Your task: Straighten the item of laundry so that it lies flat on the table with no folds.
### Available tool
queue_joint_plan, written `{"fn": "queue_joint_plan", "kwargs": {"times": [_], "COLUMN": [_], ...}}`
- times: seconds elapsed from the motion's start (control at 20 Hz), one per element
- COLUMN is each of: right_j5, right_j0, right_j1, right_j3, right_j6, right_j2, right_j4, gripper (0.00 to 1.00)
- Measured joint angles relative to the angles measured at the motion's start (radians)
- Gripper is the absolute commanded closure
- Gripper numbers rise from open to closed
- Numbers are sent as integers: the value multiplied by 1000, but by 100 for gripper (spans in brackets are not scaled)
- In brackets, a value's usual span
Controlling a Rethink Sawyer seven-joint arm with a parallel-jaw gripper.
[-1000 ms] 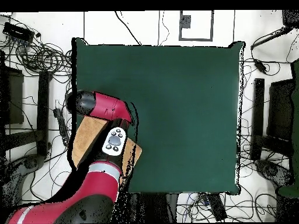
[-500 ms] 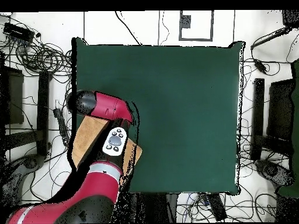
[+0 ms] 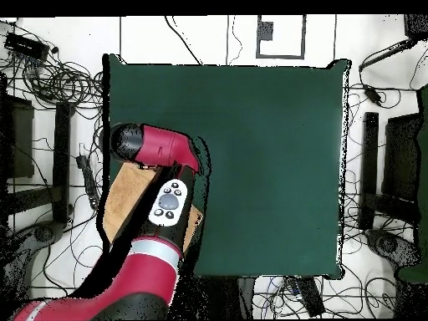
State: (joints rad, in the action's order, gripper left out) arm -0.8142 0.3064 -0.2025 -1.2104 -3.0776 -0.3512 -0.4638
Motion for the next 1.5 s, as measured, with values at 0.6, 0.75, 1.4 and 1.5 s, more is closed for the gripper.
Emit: {"fn": "queue_joint_plan", "kwargs": {"times": [0.6,0.75,1.4,1.5], "right_j5": [-83,-18,4,4], "right_j0": [-88,-66,18,29], "right_j1": [-56,-44,-4,6], "right_j3": [44,44,50,53], "right_j6": [0,0,-19,-31], "right_j2": [-23,-23,-24,-24], "right_j4": [74,52,-39,-67], "gripper": [100,0,0,0]}}
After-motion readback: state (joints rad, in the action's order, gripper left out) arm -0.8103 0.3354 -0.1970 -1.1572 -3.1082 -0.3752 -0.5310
